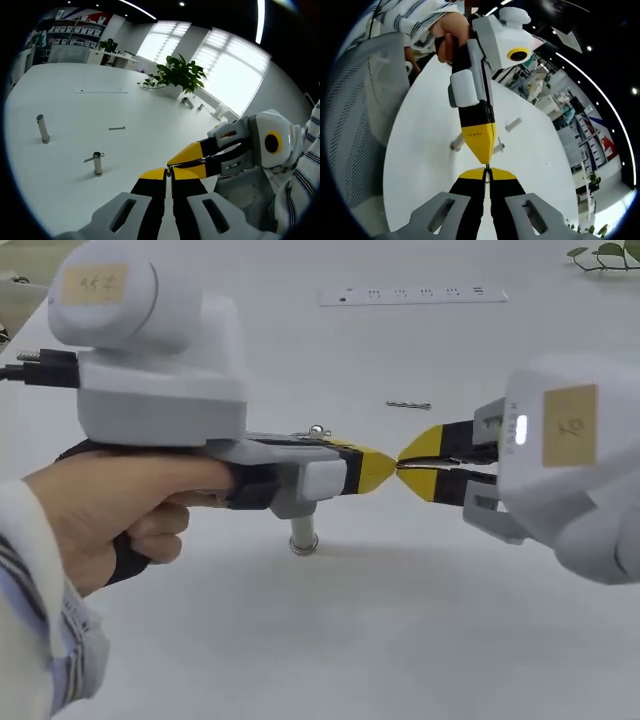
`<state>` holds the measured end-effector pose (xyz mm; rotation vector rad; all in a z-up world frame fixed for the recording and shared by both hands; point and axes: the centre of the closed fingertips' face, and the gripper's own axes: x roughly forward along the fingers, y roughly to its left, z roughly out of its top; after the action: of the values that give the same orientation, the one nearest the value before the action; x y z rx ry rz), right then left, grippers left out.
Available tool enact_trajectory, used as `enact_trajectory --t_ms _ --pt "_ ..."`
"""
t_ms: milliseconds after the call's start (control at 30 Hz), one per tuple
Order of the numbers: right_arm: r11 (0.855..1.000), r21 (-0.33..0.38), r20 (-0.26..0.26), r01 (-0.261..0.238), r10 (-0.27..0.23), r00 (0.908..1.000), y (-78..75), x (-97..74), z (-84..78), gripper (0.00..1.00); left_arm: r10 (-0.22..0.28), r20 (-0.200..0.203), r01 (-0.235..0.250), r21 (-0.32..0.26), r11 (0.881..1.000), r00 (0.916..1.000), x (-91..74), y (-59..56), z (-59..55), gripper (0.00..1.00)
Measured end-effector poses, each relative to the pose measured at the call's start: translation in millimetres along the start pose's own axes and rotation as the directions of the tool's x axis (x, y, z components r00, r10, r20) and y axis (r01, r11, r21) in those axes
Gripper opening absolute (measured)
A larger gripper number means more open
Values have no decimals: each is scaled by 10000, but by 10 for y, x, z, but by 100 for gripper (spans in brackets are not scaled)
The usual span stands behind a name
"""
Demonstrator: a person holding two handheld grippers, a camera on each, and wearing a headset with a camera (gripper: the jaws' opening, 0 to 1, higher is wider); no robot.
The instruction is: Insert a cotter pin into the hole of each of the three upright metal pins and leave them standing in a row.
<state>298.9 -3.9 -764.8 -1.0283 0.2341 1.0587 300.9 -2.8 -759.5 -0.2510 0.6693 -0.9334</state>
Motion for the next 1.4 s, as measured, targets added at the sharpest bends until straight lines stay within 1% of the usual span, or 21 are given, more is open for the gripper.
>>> enact_trajectory --t_ms 100,267,367,433,500,600,700,733,800,833,933,1000,1067,1133,1167,1200,1233,1300,1333,1367,1400 --pt "10000 21 15 -14 14 10000 3 -2 11 3 -13 -48 13 -9 10000 10000 -3 0 1 1" --pt "10000 -5 33 -5 5 10000 -11 -6 23 3 73 9 -73 89 9999 10000 -3 -7 19 1" --pt "10000 14 64 -5 5 10000 -15 -13 32 3 50 42 -49 -93 9999 10000 -10 -15 31 1" --pt "10000 10 81 18 -18 10000 -22 -19 39 3 36 84 -33 -335 9994 10000 -16 -15 42 1" --pt "10000 -1 106 68 -68 9999 -34 -26 46 3 31 137 -24 -518 9987 9999 -16 -41 49 1" --pt "10000 -1 121 76 -76 9999 -41 -30 54 3 46 158 -37 -535 9986 9999 -20 -50 54 0" --pt "10000 8 139 15 -15 9999 -36 -30 54 3 123 96 -115 -854 9963 9999 -17 -75 43 0" --pt "10000 10 147 -2 2 9999 -35 -30 54 3 129 95 -120 -848 9963 9999 -17 -71 45 0" --pt "9994 -338 261 -33 42 9997 -40 -37 63 3 141 104 -133 -701 9975 9998 -27 -78 50 0" --pt "9971 -749 350 -113 140 9993 -33 -42 70 3 144 86 -138 -697 9975 9999 -31 -82 49 0" --pt "9968 -771 393 -194 224 9990 -18 -46 64 4 114 -1 -114 -590 9982 9999 -39 -72 41 0" --pt "9980 -570 304 -268 286 9991 -14 -47 40 7 85 -21 -86 -599 9982 10000 -43 -65 36 0" --pt "9984 -556 439 97 -72 9990 -77 -63 44 18 127 -18 -127 -629 9979 9999 -50 -58 34 0" --pt "9998 -211 570 19 -6 9984 -80 -92 44 21 71 -11 -71 -668 9977 10000 -63 -66 30 0" --pt "9999 14 644 -148 147 9978 -64 -103 40 21 65 -40 -67 -533 9986 10000 -73 -68 24 0" --pt "9984 383 674 -425 398 9969 -37 -116 17 21 60 -30 -61 -427 9991 10000 -80 -70 22 0" --pt "9972 530 662 -528 492 9966 -36 -126 -4 21 43 -27 -44 -372 9993 10000 -86 -72 20 0" --pt "9887 1165 698 -940 863 9938 -5 -145 -54 22 -42 1 42 -155 9999 10000 -102 -82 20 0" --pt "9788 1723 740 -1105 989 9923 -1 -158 -78 23 -100 49 100 -10 9999 9999 -109 -90 26 0" --pt "9715 2037 980 -1216 1033 9898 -8 -166 -61 24 -232 93 229 324 9992 9997 -118 -110 33 0" --pt "9524 2587 1315 -1612 1306 9827 12 -186 -35 24 -302 102 296 537 9981 9995 -122 -120 37 0"
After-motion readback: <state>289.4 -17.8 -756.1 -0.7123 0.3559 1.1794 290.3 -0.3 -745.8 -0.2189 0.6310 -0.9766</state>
